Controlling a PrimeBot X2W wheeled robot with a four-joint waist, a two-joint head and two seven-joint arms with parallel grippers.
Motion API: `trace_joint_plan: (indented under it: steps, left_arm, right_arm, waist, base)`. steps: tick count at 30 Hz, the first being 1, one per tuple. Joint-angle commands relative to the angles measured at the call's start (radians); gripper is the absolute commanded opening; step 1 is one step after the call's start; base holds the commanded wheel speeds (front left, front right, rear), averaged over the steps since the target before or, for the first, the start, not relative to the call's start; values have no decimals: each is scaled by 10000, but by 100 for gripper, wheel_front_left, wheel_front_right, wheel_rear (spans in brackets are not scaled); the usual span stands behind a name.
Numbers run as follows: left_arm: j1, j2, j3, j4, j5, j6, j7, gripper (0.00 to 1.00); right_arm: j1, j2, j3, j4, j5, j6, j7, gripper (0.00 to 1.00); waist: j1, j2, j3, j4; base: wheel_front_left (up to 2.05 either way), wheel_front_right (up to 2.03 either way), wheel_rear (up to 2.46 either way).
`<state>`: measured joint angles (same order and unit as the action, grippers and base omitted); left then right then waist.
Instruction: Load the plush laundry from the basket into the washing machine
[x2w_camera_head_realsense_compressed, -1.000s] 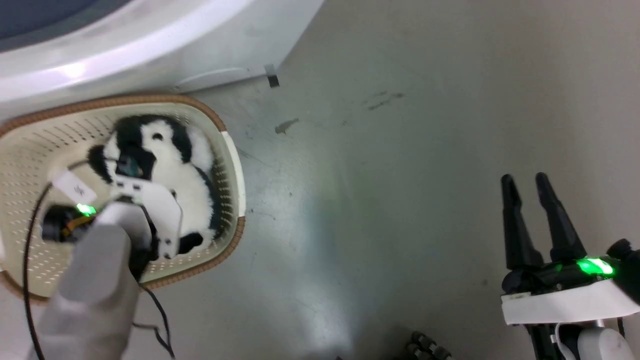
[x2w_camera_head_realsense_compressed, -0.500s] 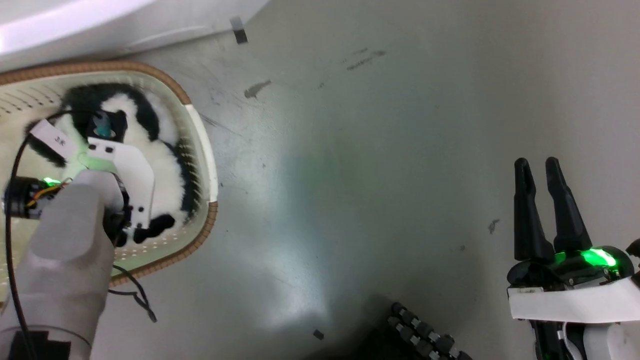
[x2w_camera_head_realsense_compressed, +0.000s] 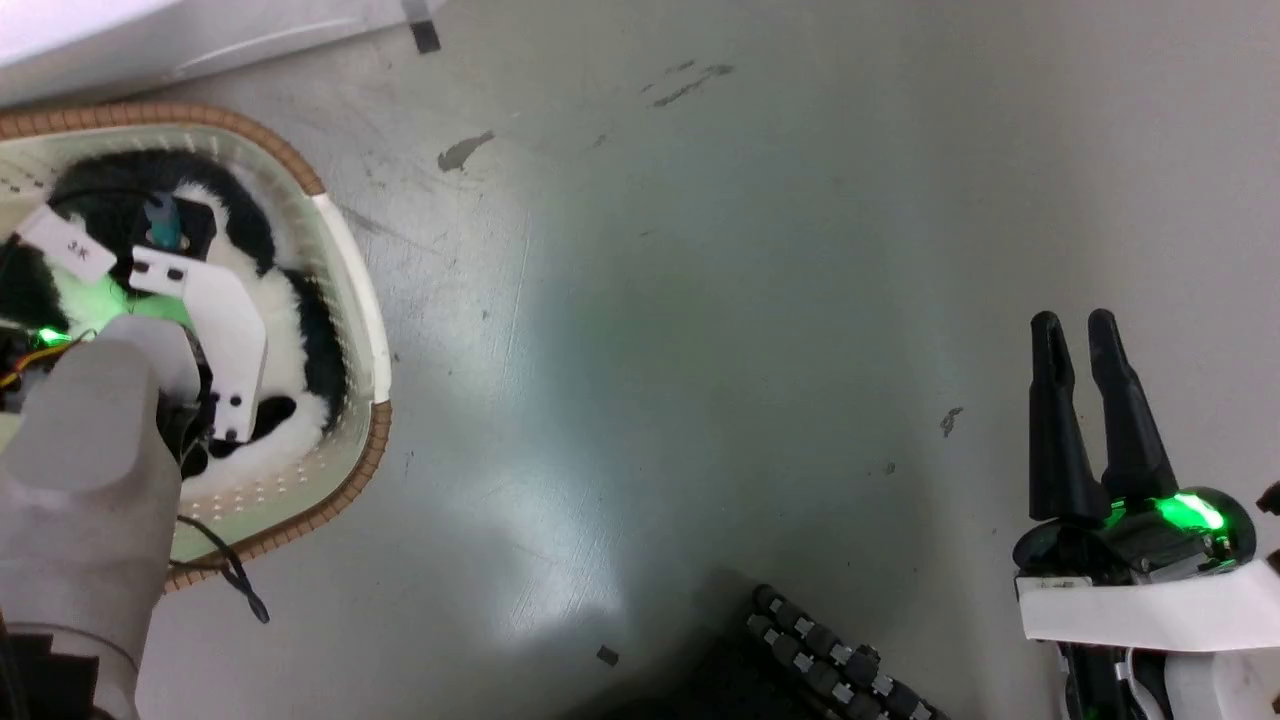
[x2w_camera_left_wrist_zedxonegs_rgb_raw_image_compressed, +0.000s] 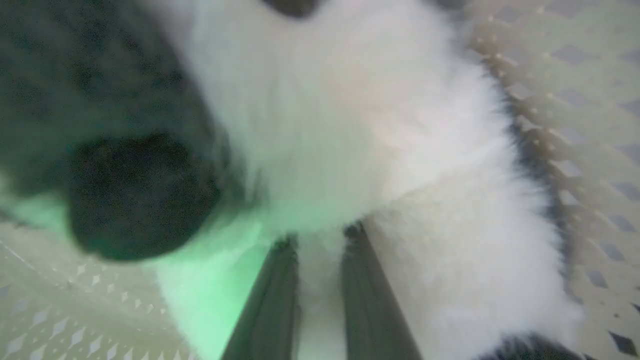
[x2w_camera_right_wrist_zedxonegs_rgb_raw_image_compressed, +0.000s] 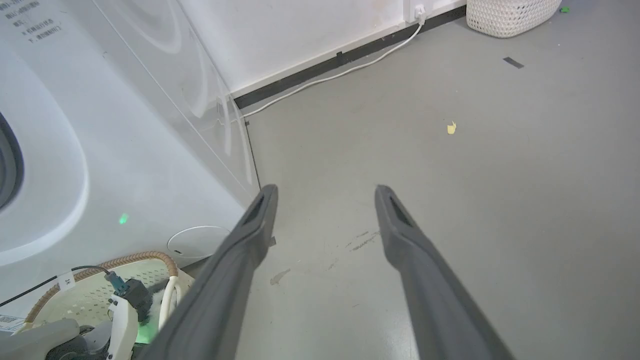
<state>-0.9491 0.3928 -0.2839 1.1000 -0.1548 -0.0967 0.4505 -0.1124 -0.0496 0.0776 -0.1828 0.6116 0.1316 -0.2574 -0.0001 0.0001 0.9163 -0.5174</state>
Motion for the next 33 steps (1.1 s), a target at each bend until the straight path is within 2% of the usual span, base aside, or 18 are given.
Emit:
trace_joint_plan:
  steps: [1, 3, 10, 13, 14, 21, 29, 33]
  left_arm:
    - [579, 10, -72, 357, -69, 11, 5, 0]
    - [653, 8, -6, 349, -170, 71, -198, 0]
    - [1384, -36, 591, 223, -907, 314, -1940, 0]
    - [1671, -435, 673, 165, -1128, 272, -2749, 0]
    - [1877, -691, 716, 238, -1276, 214, -3200, 0]
    - [2520, -1563, 723, 522, -1746, -119, -4662, 0]
    - [3300, -2151, 342, 535, -1915, -301, -6398, 0]
    - [3687, -2299, 191, 137, -2028, -327, -6935, 0]
  right_arm:
    - [-214, -6, -44, 9, -62, -9, -44, 100]
    - [-280, -6, -98, 48, -103, -9, -44, 100]
    - [-721, -6, 3, 347, -571, -9, -44, 100]
    - [-636, -6, -380, 454, -497, -9, -44, 100]
    - [-628, -6, -488, 458, -777, -9, -44, 100]
    - [-338, -6, -857, 407, -1788, -9, -44, 100]
    - [242, -6, -1182, 396, -2413, -9, -44, 100]
    - [522, -6, -1254, 404, -2579, -9, -44, 100]
  waist:
    - [1, -1, -151, -68]
    - [1, -1, -333, -134]
    - [1, -1, -1852, -405]
    - [1, -1, -2562, 88]
    - [1, -1, -3047, 387]
    - [1, -1, -4578, 1325]
    - [1, -1, -6006, 2111]
    - [1, -1, -6495, 2393]
  base:
    - [0, 0, 0]
    - [0, 0, 0]
    - [0, 0, 0]
    - [0, 0, 0]
    - [0, 0, 0]
    - [0, 0, 0]
    - [0, 0, 0]
    - [0, 0, 0]
